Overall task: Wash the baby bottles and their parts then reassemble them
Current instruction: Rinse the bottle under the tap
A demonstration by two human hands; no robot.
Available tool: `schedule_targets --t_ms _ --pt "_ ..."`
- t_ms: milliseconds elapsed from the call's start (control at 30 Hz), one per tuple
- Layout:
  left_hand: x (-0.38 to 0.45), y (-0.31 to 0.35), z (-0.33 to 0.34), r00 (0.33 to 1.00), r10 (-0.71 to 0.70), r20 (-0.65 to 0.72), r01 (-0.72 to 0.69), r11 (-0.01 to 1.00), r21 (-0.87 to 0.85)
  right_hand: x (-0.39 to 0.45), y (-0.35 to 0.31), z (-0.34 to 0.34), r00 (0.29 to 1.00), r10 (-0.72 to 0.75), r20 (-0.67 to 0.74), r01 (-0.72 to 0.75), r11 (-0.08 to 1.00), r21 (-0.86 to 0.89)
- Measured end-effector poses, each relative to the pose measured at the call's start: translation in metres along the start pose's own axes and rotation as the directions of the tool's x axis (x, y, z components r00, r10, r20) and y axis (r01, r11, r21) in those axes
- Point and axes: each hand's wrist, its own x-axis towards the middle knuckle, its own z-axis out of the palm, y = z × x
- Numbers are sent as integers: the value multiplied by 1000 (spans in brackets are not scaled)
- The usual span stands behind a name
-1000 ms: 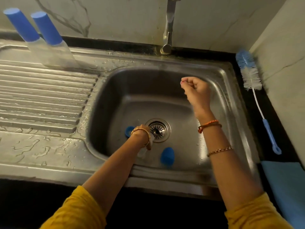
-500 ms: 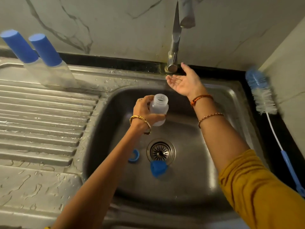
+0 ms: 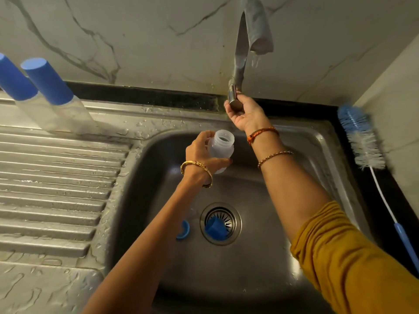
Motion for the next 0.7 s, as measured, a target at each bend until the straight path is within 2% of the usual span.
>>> schedule_targets --t_ms 300,433,500,567,633,700 --pt "-10 -6 -6 999 -43 12 43 999 -19 2 0 -3 1000 -23 19 25 994 -106" --pt "-8 -8 -7 998 -41 36 43 998 -48 -13 8 -18 998 -28 62 42 970 -239" --pt "-6 -9 -5 996 -75 50 81 988 -135 -28 18 -27 997 -56 49 69 938 -339" --pt "-6 -7 -5 984 -140 111 167 942 -291 -43 30 -40 993 -114 20 110 880 -462" --pt "-5 -1 -4 944 -230 235 317 824 -470 -59 38 -53 991 -132 32 128 828 -546" --pt "-6 10 -4 885 -309 348 455 730 -510 -75 40 -62 991 -118 63 132 801 -584"
